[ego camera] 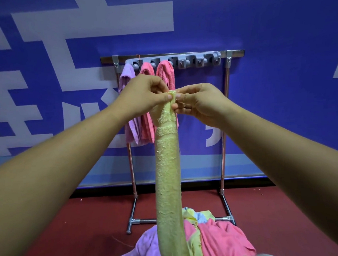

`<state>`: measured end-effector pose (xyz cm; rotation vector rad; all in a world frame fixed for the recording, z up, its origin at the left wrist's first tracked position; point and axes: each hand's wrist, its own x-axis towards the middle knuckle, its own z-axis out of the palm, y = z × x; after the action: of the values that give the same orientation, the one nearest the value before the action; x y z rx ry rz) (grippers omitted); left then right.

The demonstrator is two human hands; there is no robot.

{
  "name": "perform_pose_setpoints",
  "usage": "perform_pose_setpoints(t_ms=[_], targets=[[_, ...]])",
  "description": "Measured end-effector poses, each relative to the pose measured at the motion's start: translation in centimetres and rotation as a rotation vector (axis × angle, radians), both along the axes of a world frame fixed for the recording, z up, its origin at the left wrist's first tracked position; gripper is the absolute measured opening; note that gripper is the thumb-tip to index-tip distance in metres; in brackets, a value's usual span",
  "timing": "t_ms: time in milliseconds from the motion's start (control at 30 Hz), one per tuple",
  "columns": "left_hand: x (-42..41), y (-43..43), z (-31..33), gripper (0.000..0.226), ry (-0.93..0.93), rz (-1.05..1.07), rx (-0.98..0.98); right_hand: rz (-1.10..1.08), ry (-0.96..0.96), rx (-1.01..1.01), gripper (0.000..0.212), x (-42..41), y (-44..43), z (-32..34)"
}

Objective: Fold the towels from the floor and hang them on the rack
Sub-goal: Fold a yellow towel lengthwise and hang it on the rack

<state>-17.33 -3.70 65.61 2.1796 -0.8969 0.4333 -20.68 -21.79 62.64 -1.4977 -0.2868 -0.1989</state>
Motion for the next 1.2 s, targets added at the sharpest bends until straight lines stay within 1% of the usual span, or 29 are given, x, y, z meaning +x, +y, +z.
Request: perform_pose_setpoints(t_ms=[67,100,267,400,433,467,533,567,600,667,700,733,800,867,933,967,1067,1100,1133,1200], targets=[[0.1,0.2,0.1,0.007,0.011,0.009,-0.019,0.049,-0.024,0.014,0.024,-0.1,0.1,-0.1],[0.1,0.2,0.1,0.008,0.012,0.008,-0.018,0.06,-0.044,-0.011,0.027,-0.2,0.1,-0.2],[-0.2,0.5,-0.1,0.014,0.048,-0.004,0.006,-0.06,-0.138,-0.181,0.017,0.0,0.1,-0.6],[-0.1,1.4,-0.4,0.031,0.04,0.042,0.229,-0.117,-0.158,-0.243,0.011,0.2,-0.8,-0.6],[-0.1,1.6,-0.4,0.031,0.03,0.076,0.271,-0.132,-0.166,-0.278,0.011,0.1,-1.1,-0.6],[0.0,1.7,-0.5,0.03,0.029,0.097,0.294,-0.143,-0.169,-0.314,0.013,0.1,-1.4,-0.8],[0.0,2.0,-0.5,0.037,0.065,0.067,0.319,-0.154,-0.163,-0.354,0.015,0.0,-1.6,-1.1],[-0.1,2.0,-0.5,0.039,0.094,0.053,0.279,-0.166,-0.166,-0.357,0.015,0.0,-1.6,-1.3],[-0.1,2.0,-0.5,0.037,0.128,0.034,0.171,-0.18,-0.172,-0.344,0.015,0.0,-1.6,-1.3],[0.2,1.8,-0.7,0.027,0.238,-0.042,-0.144,-0.192,-0.176,-0.247,0.013,0.0,-1.4,-0.9],[0.3,1.7,-0.9,0.024,0.296,-0.09,-0.25,-0.194,-0.175,-0.191,0.012,0.0,-1.3,-0.6],[0.3,1.5,-1.3,0.024,0.33,-0.123,-0.276,-0.208,-0.176,-0.164,0.013,0.0,-1.3,-0.4],[0.4,1.1,-2.2,0.026,0.333,-0.128,-0.234,-0.251,-0.171,-0.214,0.014,0.0,-1.4,-0.3],[0.5,1.0,-2.4,0.022,0.297,-0.093,-0.288,-0.256,-0.155,-0.256,0.013,-0.1,-1.5,-0.6],[0.6,1.1,-2.3,0.016,0.251,-0.068,-0.339,-0.233,-0.141,-0.21,0.013,-0.2,-1.5,-0.9],[0.7,1.2,-2.3,0.017,0.253,-0.073,-0.339,-0.215,-0.138,-0.169,0.013,-0.3,-1.4,-0.8],[0.7,1.0,-2.2,0.038,0.35,-0.078,-0.304,-0.16,-0.119,-0.089,0.013,-0.4,-1.2,-0.5],[0.6,0.9,-2.2,0.036,0.388,-0.076,-0.278,-0.149,-0.106,-0.089,0.013,-0.4,-1.3,-0.5],[0.6,0.8,-2.2,0.029,0.409,-0.08,-0.249,-0.141,-0.092,-0.104,0.014,-0.4,-1.4,-0.5],[0.5,0.7,-2.2,0.018,0.399,-0.083,-0.234,-0.117,-0.067,-0.15,0.02,-0.3,-1.8,-0.6]])
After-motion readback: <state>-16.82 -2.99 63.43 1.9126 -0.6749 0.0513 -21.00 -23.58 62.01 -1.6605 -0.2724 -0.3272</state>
